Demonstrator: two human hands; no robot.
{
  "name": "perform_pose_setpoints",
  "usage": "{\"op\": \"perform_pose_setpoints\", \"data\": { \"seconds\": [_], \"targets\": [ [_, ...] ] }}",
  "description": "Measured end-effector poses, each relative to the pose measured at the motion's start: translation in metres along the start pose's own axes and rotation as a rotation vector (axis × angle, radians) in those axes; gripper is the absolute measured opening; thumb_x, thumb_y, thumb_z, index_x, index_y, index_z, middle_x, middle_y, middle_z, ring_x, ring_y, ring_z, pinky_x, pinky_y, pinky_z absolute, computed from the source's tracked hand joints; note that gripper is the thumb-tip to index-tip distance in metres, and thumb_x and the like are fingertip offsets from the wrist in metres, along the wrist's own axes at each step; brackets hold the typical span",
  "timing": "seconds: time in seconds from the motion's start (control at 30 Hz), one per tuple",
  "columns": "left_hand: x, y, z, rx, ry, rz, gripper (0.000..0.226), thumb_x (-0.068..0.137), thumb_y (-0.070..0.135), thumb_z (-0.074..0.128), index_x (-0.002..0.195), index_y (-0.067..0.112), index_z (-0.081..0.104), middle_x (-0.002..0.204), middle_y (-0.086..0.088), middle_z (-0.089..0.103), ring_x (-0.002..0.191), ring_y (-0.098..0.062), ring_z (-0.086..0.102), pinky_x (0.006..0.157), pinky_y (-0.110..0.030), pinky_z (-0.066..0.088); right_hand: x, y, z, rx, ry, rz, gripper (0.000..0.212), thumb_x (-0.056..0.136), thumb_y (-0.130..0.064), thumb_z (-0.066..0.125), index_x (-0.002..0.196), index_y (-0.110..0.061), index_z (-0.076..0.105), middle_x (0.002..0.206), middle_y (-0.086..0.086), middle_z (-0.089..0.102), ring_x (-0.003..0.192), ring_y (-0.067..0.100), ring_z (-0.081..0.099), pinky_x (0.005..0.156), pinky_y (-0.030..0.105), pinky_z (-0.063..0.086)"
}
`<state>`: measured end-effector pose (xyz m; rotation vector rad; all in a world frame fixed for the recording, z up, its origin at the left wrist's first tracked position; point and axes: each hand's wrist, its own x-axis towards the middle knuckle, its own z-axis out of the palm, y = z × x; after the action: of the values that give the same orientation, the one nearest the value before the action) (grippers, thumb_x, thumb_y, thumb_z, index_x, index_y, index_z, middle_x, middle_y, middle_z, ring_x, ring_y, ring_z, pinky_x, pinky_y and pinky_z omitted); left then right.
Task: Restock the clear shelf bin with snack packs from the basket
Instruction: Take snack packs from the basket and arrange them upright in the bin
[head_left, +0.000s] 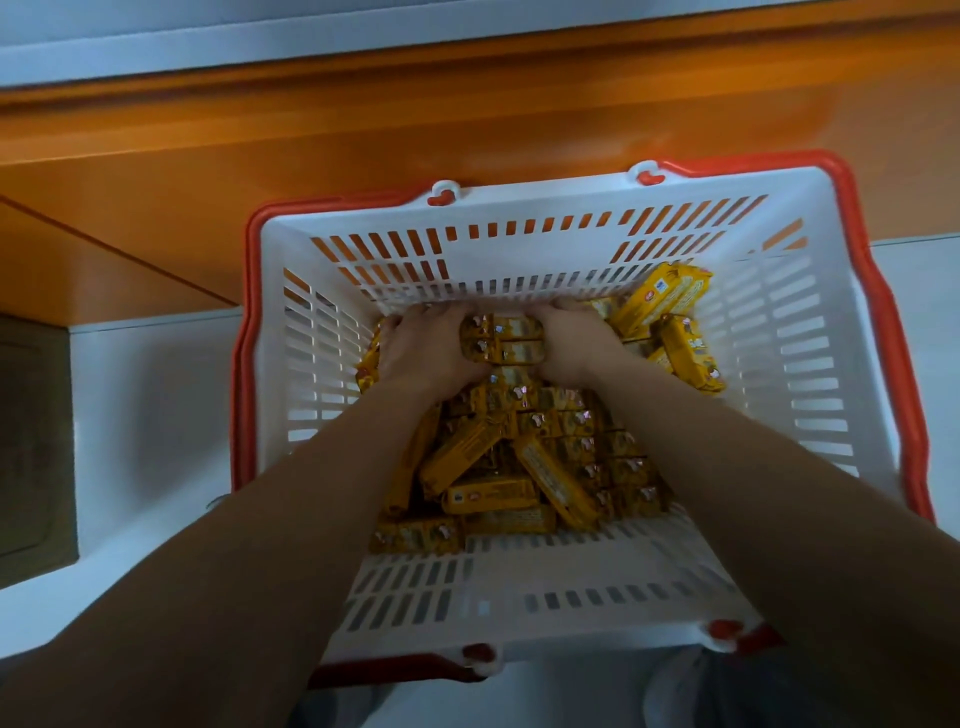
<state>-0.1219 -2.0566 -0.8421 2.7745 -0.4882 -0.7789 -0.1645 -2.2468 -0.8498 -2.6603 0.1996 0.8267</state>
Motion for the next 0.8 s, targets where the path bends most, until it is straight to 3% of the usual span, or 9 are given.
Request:
{"op": "perform_pose_setpoints", "data": {
  "seconds": [0.17,0.27,0.37,0.47,0.53,0.6,0.67,0.73,0.8],
  "targets": [
    [0.002,0.002,-0.005,0.019,-0.025,0.018,0.083,0.071,0.063,0.077,0.145,0.041,0.048,0.151,0.003,0.053,0.142,-0.030,0.042,0.116,-0.056,0.029,-0.001,0.004,-0.015,0.005,0.023,-0.040,0.075,0.067,-0.048,0.081,0.133,-0.025,0.054,0.124,0.003,0.063,0.107,0.023,0.059,0.086,0.035,0.052],
    [0.000,0.003,-0.011,-0.004,0.014,0.079,0.080,0.069,0.069,0.074,0.141,0.046,0.050,0.143,0.007,0.061,0.135,-0.026,0.052,0.114,-0.052,0.035,-0.014,0.009,-0.017,0.083,0.086,-0.041,0.081,0.067,-0.054,0.077,0.137,-0.024,0.051,0.133,0.004,0.054,0.115,0.023,0.055,0.094,0.038,0.051],
    [-0.009,0.010,-0.017,-0.031,0.080,0.145,0.074,0.068,0.071,0.069,0.136,0.049,0.052,0.129,0.009,0.069,0.120,-0.020,0.063,0.107,-0.048,0.047,-0.032,0.017,-0.022,0.244,0.145,-0.054,0.076,0.068,-0.049,0.079,0.134,-0.023,0.053,0.129,0.001,0.050,0.117,0.018,0.050,0.098,0.036,0.047],
    [-0.019,0.023,-0.030,-0.080,0.091,0.168,0.066,0.067,0.071,0.073,0.126,0.046,0.057,0.112,0.013,0.070,0.103,-0.013,0.063,0.096,-0.042,0.053,-0.050,0.020,-0.040,0.329,0.156,-0.069,0.055,0.066,-0.039,0.083,0.116,-0.030,0.061,0.112,-0.008,0.060,0.096,0.007,0.058,0.075,0.022,0.049],
    [-0.027,0.031,-0.043,-0.103,0.075,0.183,0.060,0.068,0.070,0.076,0.119,0.044,0.060,0.097,0.018,0.064,0.093,-0.010,0.061,0.079,-0.031,0.052,-0.062,0.020,-0.060,0.356,0.112,-0.089,0.044,0.064,-0.033,0.085,0.102,-0.033,0.064,0.098,-0.012,0.063,0.084,0.006,0.062,0.060,0.019,0.044],
    [-0.037,0.037,-0.059,-0.129,0.035,0.167,0.067,0.071,0.068,0.077,0.129,0.040,0.058,0.103,0.014,0.066,0.099,-0.015,0.065,0.073,-0.027,0.048,-0.077,0.018,-0.083,0.358,0.076,-0.125,0.043,0.064,-0.032,0.088,0.101,-0.031,0.066,0.098,-0.019,0.061,0.085,0.005,0.061,0.060,0.015,0.043],
    [-0.047,0.044,-0.078,-0.139,-0.021,0.159,0.080,0.074,0.065,0.078,0.143,0.033,0.052,0.125,0.004,0.068,0.113,-0.022,0.063,0.084,-0.032,0.050,-0.095,0.011,-0.105,0.331,0.054,-0.157,0.051,0.064,-0.032,0.089,0.109,-0.031,0.065,0.098,-0.031,0.057,0.083,-0.001,0.057,0.064,0.012,0.042],
    [-0.066,0.052,-0.107,-0.160,-0.054,0.191,0.077,0.075,0.063,0.079,0.140,0.028,0.056,0.125,0.002,0.067,0.119,-0.023,0.061,0.084,-0.031,0.049,-0.122,0.001,-0.135,0.311,0.043,-0.187,0.050,0.064,-0.029,0.090,0.106,-0.036,0.063,0.088,-0.043,0.058,0.074,-0.005,0.061,0.061,0.015,0.047],
    [-0.090,0.062,-0.140,-0.204,-0.081,0.200,0.076,0.074,0.062,0.081,0.138,0.027,0.059,0.125,0.002,0.067,0.116,-0.020,0.061,0.080,-0.028,0.045,-0.150,-0.011,-0.165,0.283,0.007,-0.207,0.049,0.067,-0.028,0.088,0.109,-0.037,0.064,0.089,-0.037,0.063,0.076,-0.008,0.062,0.066,0.012,0.046]
  ]
}}
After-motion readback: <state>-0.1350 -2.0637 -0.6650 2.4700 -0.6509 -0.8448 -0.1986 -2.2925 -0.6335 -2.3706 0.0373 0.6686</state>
